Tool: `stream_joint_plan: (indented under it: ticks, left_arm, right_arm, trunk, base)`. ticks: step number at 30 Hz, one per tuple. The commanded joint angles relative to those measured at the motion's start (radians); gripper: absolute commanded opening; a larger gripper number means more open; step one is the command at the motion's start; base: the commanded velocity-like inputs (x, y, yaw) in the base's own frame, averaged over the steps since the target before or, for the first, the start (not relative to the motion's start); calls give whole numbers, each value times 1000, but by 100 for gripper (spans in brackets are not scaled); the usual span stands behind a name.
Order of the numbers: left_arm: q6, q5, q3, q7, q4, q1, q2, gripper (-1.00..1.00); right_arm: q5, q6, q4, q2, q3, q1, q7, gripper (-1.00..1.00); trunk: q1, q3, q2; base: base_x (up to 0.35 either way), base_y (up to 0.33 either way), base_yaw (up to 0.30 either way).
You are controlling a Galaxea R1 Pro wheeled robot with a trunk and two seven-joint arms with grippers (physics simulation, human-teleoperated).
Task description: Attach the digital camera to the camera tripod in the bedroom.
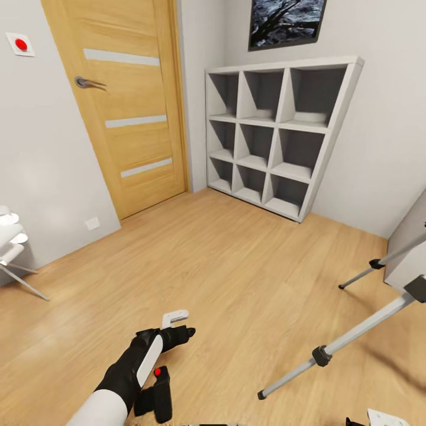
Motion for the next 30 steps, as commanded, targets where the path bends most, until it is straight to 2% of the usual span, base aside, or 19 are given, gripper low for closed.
stream_joint_plan:
  ticks: [1, 24, 27, 30]
  left_arm:
    - [4, 3, 0, 1, -1, 0, 0, 100]
    - [1, 0, 0, 3, -5, 0, 0, 100]
    - [1, 0, 0, 17, -12, 0, -1, 100]
    - [1, 2, -2, 74, -44, 0, -2, 100]
  right_arm:
    - [1, -4, 1, 0, -2, -1, -1, 100]
    - [1, -5, 1, -1, -3, -1, -2, 100]
    - [1, -5, 1, -1, -3, -1, -2, 100]
    - [1, -6, 1, -1, -3, -1, -2, 100]
  trunk:
    - [0, -5, -1]
    - [11, -94, -6]
    - [12, -105, -7]
    - [13, -117, -7]
  base:
    - [0, 0, 0]
    - [0, 0, 0]
    - [0, 0, 0]
    - [0, 0, 0]
